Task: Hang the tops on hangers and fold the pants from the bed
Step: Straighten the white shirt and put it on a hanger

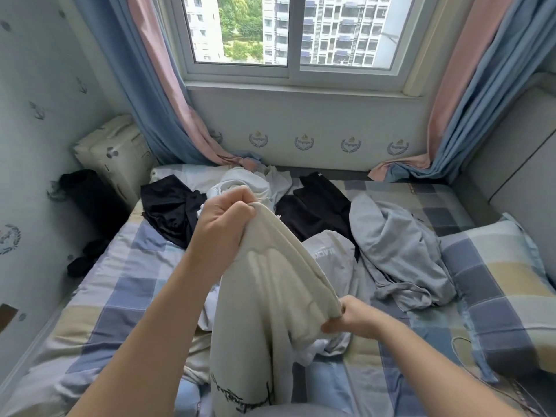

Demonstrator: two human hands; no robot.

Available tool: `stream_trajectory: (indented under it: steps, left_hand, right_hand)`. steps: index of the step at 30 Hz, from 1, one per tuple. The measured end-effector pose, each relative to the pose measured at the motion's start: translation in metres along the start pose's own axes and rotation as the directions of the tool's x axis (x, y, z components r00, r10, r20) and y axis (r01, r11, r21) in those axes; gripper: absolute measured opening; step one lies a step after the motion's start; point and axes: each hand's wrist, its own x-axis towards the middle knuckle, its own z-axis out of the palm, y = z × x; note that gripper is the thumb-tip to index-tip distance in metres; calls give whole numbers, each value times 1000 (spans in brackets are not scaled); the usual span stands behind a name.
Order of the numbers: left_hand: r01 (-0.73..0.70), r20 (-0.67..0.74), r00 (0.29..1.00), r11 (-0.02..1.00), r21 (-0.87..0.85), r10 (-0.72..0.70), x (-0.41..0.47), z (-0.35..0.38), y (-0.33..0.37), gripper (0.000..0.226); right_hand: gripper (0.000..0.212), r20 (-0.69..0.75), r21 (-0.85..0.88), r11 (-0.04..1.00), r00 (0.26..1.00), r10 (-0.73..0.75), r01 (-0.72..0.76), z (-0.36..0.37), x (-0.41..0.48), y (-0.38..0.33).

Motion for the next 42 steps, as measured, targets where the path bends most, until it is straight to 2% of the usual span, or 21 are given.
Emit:
stream_trajectory:
  steps: [3,5,8,10,12,14,16,17,19,21,22,26,29,36,42]
  left_hand:
    - [12,-35,999,1000,14,-12,5,-6,-14,21]
    - [61,-55,997,997,41,-58,9,-8,-30,21]
    - [159,-24,987,977,141,-157,14,-11,-58,16]
    - [246,44,962,924,292,-270,13,-11,-78,13]
    - [343,123,900,854,391,-417,6,-8,-92,9]
    - [341,212,845,799,494,-492,-2,-2,-99,40]
    - [193,327,826,776,600,-459,-11,8,-100,63]
    - [122,395,817,796,593,-419,-15,15,-100,63]
    - [51,471,810,842,536,-349,-23,28,-103,45]
    - [25,442,856,873,486,-270,-27,39,-104,23]
    - [30,406,883,891,454,-236,-27,42,-104,20]
    - [80,241,959,958,277,-150,-20,43,-90,23]
    - [22,246,966,971,239,-83,-14,44,-78,27]
    - [-9,244,970,999,42,-2,-10,54,-46,32]
    - [-2,121,993,993,-115,16,-3,39,-19,32]
  right_hand:
    - [14,-37,-35,997,997,73,-74,9,-1,28]
    - [14,-139,-14,998,988,65,-68,4,-1,29]
    - [32,-310,60,997,950,-19,39,-8,-3,9]
    - [31,-381,105,986,921,-80,129,-14,-8,-10]
    - [23,-398,126,967,904,-154,220,-17,-14,-30]
    - [12,-391,136,945,893,-224,297,-15,-20,-51]
    - [9,-400,132,924,872,-281,359,-11,-27,-72]
    - [12,-409,125,915,860,-304,383,-8,-30,-82]
    - [17,-426,119,895,836,-345,430,-6,-38,-99]
    - [17,-434,127,870,816,-383,476,-10,-46,-112]
    - [17,-439,130,857,804,-402,499,-13,-49,-115]
    - [24,-412,106,871,818,-400,480,-23,-52,-109]
    - [41,-364,48,912,858,-363,407,-17,-42,-95]
    - [34,-500,70,959,842,-203,273,3,-4,-54]
    - [12,-427,171,981,904,-10,92,20,15,-4]
